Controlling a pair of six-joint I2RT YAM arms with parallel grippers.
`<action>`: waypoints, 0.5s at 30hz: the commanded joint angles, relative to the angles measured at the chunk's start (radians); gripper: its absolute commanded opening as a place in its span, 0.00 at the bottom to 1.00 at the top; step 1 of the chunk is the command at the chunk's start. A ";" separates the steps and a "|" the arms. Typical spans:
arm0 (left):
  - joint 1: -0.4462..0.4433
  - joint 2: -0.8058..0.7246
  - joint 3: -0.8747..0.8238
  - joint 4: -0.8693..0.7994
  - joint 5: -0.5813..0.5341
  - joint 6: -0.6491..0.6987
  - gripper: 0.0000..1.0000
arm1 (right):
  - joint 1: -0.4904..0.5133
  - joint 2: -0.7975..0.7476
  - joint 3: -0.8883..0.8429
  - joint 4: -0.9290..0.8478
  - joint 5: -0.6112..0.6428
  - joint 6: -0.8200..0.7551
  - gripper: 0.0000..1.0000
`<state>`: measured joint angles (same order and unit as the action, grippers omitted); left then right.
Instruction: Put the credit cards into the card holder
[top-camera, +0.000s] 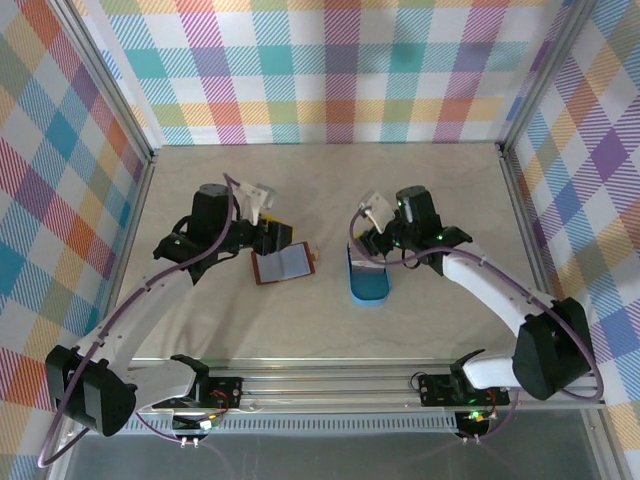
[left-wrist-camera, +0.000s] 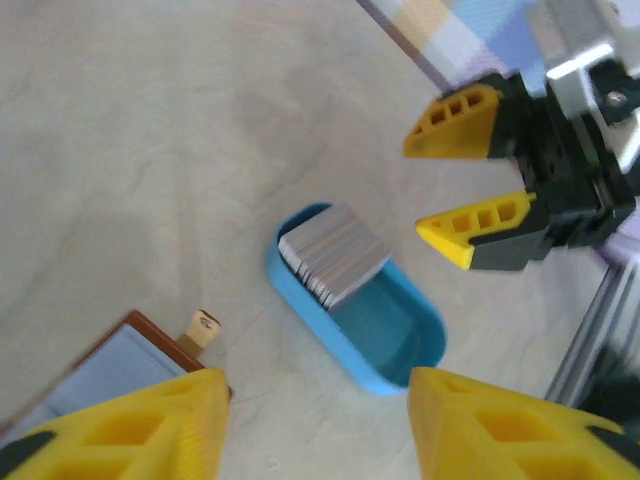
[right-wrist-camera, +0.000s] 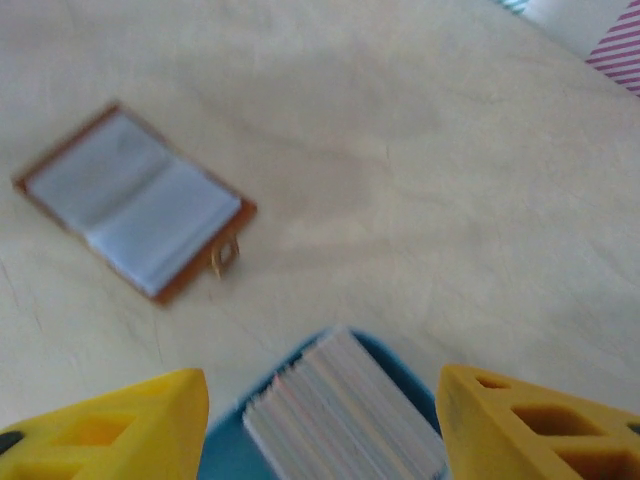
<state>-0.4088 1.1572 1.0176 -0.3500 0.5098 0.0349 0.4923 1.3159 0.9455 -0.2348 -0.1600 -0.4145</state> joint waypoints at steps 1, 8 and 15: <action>-0.036 0.010 -0.021 -0.013 0.075 0.283 0.59 | 0.007 -0.045 -0.032 -0.109 0.040 -0.228 0.63; -0.066 0.125 -0.016 -0.018 0.152 0.507 0.70 | 0.034 0.072 -0.005 -0.221 0.103 -0.472 0.64; -0.078 0.180 -0.074 0.060 0.161 0.567 0.72 | 0.045 0.136 -0.048 -0.091 0.133 -0.642 0.72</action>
<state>-0.4774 1.3495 0.9794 -0.3477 0.6239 0.5346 0.5327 1.4395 0.9089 -0.3794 -0.0387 -0.9295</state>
